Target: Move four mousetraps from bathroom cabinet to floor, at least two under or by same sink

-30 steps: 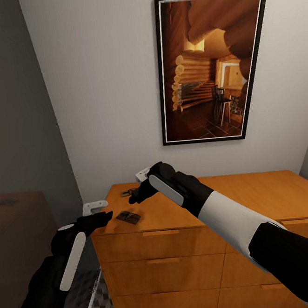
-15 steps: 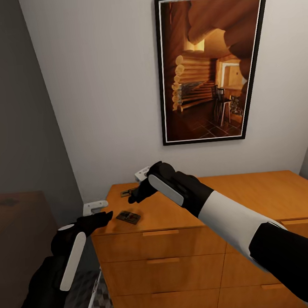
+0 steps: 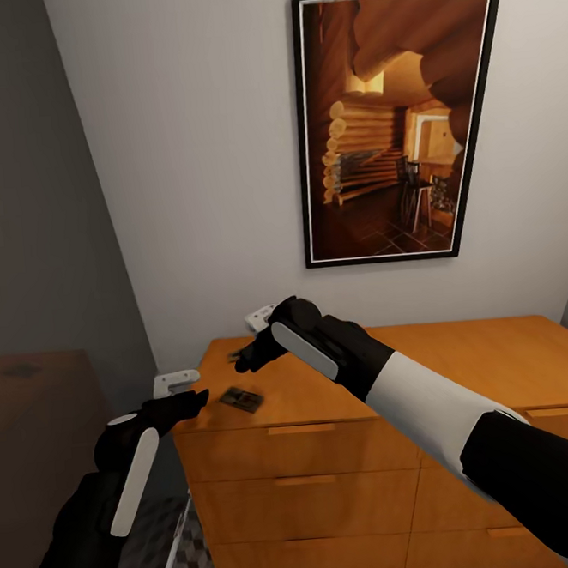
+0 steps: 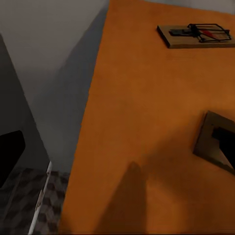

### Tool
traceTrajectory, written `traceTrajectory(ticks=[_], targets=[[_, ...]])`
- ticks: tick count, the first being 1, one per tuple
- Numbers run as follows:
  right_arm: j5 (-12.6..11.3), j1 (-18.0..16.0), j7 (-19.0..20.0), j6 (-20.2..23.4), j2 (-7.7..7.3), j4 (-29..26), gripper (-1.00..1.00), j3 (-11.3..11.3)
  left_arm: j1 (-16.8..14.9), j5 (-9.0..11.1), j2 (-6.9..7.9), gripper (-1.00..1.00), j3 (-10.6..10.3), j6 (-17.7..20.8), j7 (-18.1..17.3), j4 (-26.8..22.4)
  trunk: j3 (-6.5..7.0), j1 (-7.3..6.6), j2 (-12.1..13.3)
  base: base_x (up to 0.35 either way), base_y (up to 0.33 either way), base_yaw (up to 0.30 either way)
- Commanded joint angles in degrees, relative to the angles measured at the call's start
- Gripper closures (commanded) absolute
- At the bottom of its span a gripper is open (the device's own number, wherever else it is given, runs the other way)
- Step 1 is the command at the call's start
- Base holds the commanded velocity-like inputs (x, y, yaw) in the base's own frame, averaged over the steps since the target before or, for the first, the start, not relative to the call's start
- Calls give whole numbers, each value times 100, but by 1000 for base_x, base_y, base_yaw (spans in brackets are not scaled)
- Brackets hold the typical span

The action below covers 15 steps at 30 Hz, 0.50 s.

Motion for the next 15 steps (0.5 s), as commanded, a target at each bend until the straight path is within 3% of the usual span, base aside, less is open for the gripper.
traceTrajectory(ticks=[1, 9, 15], targets=[[-58, -7, -59, 12, 0, -3, -100, 8, -4, 64, 5, -100, -12, 18, 57, -5, -7, 0, -4, 0, 0, 198], [-48, -7, -59, 12, 0, -5, -100, -4, -3, 86, 5, -100, -8, 11, 48, -12, -7, 0, -4, 0, 0, 242], [-46, -7, -58, 12, 0, 19, -100, -11, -8, 97, 5, -100, -6, -28, 44, -32, -7, 0, -4, 0, 0, 110]])
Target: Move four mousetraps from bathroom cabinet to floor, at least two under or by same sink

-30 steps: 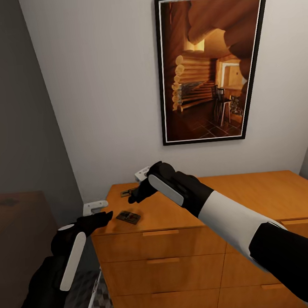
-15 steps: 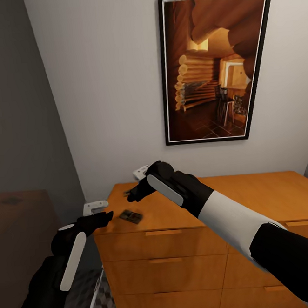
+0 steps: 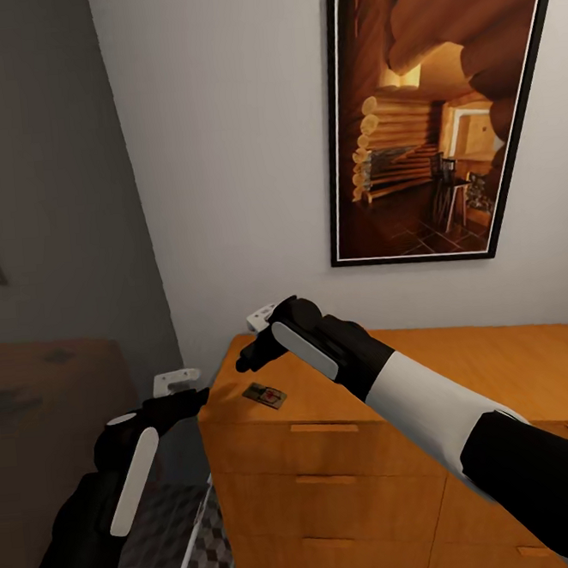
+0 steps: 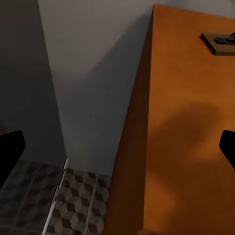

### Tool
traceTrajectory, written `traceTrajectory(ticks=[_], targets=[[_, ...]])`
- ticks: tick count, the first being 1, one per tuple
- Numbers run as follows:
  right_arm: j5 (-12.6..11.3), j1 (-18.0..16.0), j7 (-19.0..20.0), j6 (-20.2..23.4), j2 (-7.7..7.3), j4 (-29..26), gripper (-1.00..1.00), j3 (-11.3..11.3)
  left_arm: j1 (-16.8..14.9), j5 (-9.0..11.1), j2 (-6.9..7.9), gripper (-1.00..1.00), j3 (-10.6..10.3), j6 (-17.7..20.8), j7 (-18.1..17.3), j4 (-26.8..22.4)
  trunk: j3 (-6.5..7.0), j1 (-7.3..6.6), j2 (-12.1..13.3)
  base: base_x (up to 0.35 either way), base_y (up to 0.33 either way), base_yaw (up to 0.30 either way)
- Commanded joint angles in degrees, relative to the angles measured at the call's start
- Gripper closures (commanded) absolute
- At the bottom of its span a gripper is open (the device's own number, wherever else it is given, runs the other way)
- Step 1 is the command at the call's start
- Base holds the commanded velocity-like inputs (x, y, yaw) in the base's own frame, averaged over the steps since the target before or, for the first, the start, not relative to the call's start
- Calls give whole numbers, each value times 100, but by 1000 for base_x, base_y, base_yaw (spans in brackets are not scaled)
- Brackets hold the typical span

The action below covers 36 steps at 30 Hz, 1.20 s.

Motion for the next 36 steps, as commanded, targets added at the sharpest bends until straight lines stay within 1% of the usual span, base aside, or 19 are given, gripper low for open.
traceTrajectory(ticks=[1, 7, 11, 15, 18, 20, 21, 27, 30, 33, 34, 36], targets=[[-61, -7, -60, 12, 0, 1, -100, 8, -5, 59, 5, -100, -11, 11, 56, -9, -7, 0, -4, 0, 0, 47], [-60, -7, -60, 12, 0, 15, -100, 5, -13, 61, 5, -100, -11, -25, 38, -37, -7, 0, -4, 0, 0, 29], [-60, -7, -60, 12, 0, 25, -100, 5, -76, 63, -1, -100, -11, -44, 30, -51, -7, 0, -4, 0, 0, 9], [-60, -7, -60, 12, 0, 31, -100, 0, -251, 64, -42, -100, -11, -85, 25, -60, -7, 0, -4, 0, 0, 5], [-60, -7, -60, 12, 0, 45, -100, -7, -361, 65, -105, -100, -11, -102, 23, -63, -7, 0, -4, 0, 0, 2], [-60, -7, -60, 12, 0, 69, -100, -12, -411, 65, -187, -100, -11, -109, 23, -64, -7, 0, -4, 0, 0, 1], [-60, -7, -60, 12, 0, 69, -100, -12, -411, 65, -187, -100, -11, -109, 23, -64, -7, 0, -4, 0, 0, 1], [-62, -7, -60, 12, 0, 255, -100, -20, -492, 65, -577, -100, -12, -124, 25, -65, -7, 0, -4, 0, 0, 0], [-63, -7, -60, 12, 0, 375, -100, -17, -552, 65, -745, -100, -13, -131, 26, -66, -7, 0, -4, 0, 0, 0], [-66, -7, -56, 12, 0, 458, -100, -15, -679, 65, -865, -100, -16, -133, 21, -66, -7, 0, -4, 0, 0, 0], [-66, -7, -56, 12, 0, 458, -100, -15, -679, 65, -865, -100, -16, -133, 21, -66, -7, 0, -4, 0, 0, 0], [-67, -7, -53, 12, 0, 489, -100, -15, -772, 65, -925, -100, -17, -126, 18, -66, -7, 0, -4, 0, 0, 0]])
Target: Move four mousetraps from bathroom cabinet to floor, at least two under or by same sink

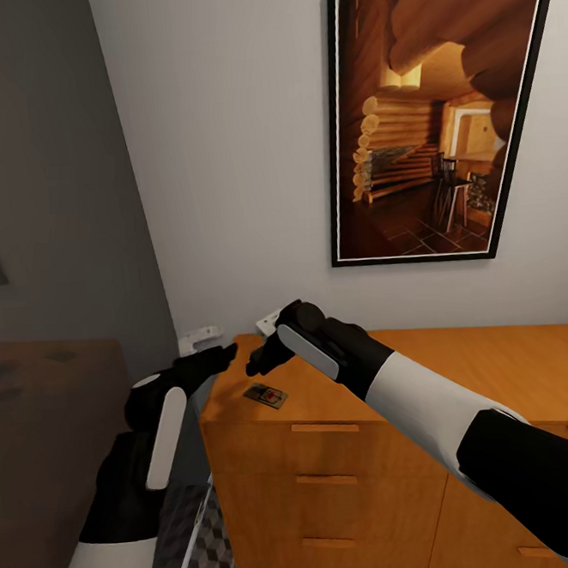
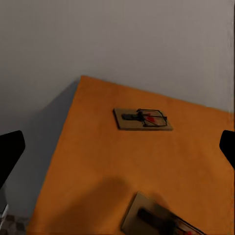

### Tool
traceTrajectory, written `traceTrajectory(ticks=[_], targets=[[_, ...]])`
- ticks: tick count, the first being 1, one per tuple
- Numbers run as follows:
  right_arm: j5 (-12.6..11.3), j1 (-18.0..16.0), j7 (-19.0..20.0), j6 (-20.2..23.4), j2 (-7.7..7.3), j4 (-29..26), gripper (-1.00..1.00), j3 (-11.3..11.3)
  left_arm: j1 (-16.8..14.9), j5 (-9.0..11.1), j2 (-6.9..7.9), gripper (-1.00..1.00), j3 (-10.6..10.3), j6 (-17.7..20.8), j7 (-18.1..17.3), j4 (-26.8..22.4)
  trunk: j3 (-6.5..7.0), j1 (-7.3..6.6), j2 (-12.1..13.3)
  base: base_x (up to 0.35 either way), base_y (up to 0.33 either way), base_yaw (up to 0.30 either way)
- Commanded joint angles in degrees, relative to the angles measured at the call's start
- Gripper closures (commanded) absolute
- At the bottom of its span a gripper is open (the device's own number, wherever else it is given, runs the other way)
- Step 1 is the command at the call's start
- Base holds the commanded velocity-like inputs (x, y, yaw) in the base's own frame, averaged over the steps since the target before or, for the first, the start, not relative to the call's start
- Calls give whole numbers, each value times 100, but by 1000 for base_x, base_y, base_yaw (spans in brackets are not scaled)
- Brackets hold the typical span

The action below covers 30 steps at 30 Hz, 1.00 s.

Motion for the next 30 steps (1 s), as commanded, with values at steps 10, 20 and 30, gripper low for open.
traceTrajectory(ticks=[10, 20, 30], targets=[[-55, -7, -51, 12, 0, 46, -100, 8, -250, 58, -165, -100, -7, 75, 56, -6, -7, 0, -4, 0, 0, 0], [-62, -7, -42, 12, 0, 116, -100, 4, -309, 50, -179, -100, -13, 73, 57, -6, -7, 0, -4, 0, 0, 0], [-55, -7, -40, 12, 0, 219, -100, 7, -317, 49, -170, -100, -13, 66, 57, -6, -7, 0, -4, 0, 0, 0]])
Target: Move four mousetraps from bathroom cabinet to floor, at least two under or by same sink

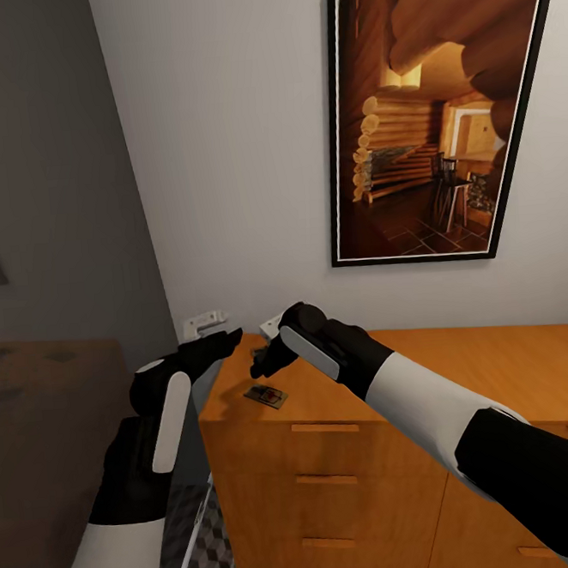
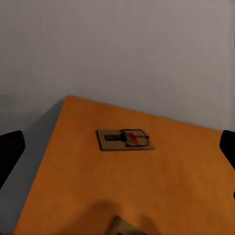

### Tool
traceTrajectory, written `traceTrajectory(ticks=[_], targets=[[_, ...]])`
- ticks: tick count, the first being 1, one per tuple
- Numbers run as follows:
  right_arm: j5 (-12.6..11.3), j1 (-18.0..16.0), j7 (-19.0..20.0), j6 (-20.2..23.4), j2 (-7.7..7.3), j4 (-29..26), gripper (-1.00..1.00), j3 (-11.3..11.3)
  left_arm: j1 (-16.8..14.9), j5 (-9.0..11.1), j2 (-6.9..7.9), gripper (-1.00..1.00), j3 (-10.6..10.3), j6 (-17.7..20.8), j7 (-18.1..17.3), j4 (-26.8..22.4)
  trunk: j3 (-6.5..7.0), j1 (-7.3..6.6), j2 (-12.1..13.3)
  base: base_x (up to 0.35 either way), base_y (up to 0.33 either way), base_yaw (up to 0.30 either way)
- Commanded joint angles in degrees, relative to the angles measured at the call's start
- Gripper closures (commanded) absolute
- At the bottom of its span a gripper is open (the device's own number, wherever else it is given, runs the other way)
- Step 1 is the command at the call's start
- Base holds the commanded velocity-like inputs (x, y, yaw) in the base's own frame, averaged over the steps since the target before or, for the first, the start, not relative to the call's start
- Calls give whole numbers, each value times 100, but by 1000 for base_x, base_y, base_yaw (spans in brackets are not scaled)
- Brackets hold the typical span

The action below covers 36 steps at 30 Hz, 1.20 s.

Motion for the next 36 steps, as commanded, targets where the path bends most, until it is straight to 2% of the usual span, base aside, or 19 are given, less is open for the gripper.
traceTrajectory(ticks=[1, 14, 20, 24, 36], targets=[[-61, -7, -59, 11, 0, 4, -100, 13, -6, 60, 2, -100, -3, 18, 53, -6, -7, 0, -4, 0, 0, 0], [-52, -7, -92, 11, 0, 25, -100, 23, -9, 46, 76, -100, 19, 8, 75, -6, -7, 0, -4, 0, 0, 0], [-46, -7, -105, 11, 0, 26, -100, 32, -9, 44, 250, -100, 34, -2, 69, -6, -7, 0, -4, 0, 0, 0], [-39, -7, -109, 11, 0, 26, -100, 47, -9, 43, 315, -100, 38, -7, 65, -6, -7, 0, -4, 0, 0, 0], [-51, -7, -107, 11, 0, 27, -100, 75, -16, 44, 362, -100, 41, -21, 62, -6, -7, 0, -4, 0, 0, 0]])
